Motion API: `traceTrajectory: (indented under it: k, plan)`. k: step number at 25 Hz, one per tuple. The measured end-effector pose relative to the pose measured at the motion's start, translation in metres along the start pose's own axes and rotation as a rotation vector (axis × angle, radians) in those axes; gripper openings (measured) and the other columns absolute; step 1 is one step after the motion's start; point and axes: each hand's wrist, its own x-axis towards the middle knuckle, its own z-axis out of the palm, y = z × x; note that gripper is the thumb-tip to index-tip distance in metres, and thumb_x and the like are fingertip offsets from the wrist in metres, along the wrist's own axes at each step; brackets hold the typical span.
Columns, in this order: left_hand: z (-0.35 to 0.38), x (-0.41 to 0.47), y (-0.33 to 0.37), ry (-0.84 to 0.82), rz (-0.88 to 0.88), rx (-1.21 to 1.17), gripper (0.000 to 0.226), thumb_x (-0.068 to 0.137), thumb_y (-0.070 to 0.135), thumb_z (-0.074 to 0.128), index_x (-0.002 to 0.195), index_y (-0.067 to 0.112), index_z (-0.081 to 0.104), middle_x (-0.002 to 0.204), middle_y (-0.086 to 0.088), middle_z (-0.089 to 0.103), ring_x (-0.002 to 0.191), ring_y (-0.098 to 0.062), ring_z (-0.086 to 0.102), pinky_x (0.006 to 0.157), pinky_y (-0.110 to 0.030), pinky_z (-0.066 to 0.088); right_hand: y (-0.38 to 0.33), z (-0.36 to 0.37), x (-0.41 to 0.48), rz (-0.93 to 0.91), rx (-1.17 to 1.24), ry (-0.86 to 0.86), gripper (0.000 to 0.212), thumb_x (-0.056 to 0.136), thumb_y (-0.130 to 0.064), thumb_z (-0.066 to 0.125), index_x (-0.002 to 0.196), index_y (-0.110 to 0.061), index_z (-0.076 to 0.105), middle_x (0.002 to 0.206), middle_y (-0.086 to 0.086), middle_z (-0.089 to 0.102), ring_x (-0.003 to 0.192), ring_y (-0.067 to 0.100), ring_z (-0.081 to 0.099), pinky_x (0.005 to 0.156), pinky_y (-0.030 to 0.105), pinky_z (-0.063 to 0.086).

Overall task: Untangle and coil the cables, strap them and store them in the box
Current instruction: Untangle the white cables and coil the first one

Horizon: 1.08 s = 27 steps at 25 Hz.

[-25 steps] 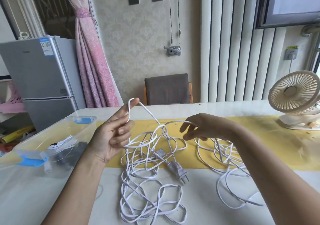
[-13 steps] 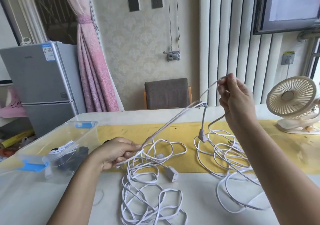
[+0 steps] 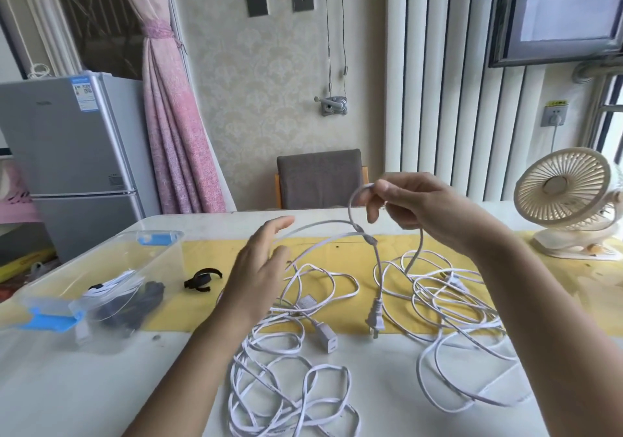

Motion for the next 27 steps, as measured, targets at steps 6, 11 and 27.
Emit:
traceTrajectory:
  k: [6, 11, 27]
  plan:
    - [0.019, -0.01, 0.006, -0.286, 0.1, -0.083, 0.031, 0.08, 0.034, 0.071, 0.109, 0.036, 0.063, 0.119, 0.019, 0.057, 0.112, 0.008, 0.051, 0.092, -0.01, 0.036, -0.004, 0.023, 0.001, 0.021, -0.026, -0.218, 0.032, 0.093, -0.027, 0.043, 0.106, -0.005, 0.061, 0.055, -0.001, 0.053, 0.049, 0.013, 0.032, 0.046, 0.017, 0.029]
    - [0.029, -0.014, 0.009, -0.206, 0.046, 0.019, 0.108, 0.05, 0.041, 0.088, 0.141, 0.036, 0.029, 0.115, 0.019, 0.037, 0.096, 0.011, 0.039, 0.077, 0.004, 0.028, 0.003, 0.029, 0.005, 0.105, -0.165, -0.039, 0.018, 0.093, -0.001, 0.051, 0.09, -0.009, 0.067, 0.075, -0.002, 0.059, 0.051, 0.004, 0.041, 0.053, 0.018, 0.033]
    - [0.028, -0.012, 0.02, -0.142, -0.202, -0.734, 0.043, 0.088, 0.011, 0.054, 0.13, 0.022, 0.051, 0.1, -0.007, 0.072, 0.079, -0.015, 0.051, 0.068, -0.025, 0.037, -0.005, 0.04, 0.004, 0.095, -0.178, 0.002, 0.035, 0.099, -0.027, 0.043, 0.094, -0.003, 0.068, 0.092, 0.001, 0.069, 0.059, 0.01, 0.048, 0.052, 0.021, 0.036]
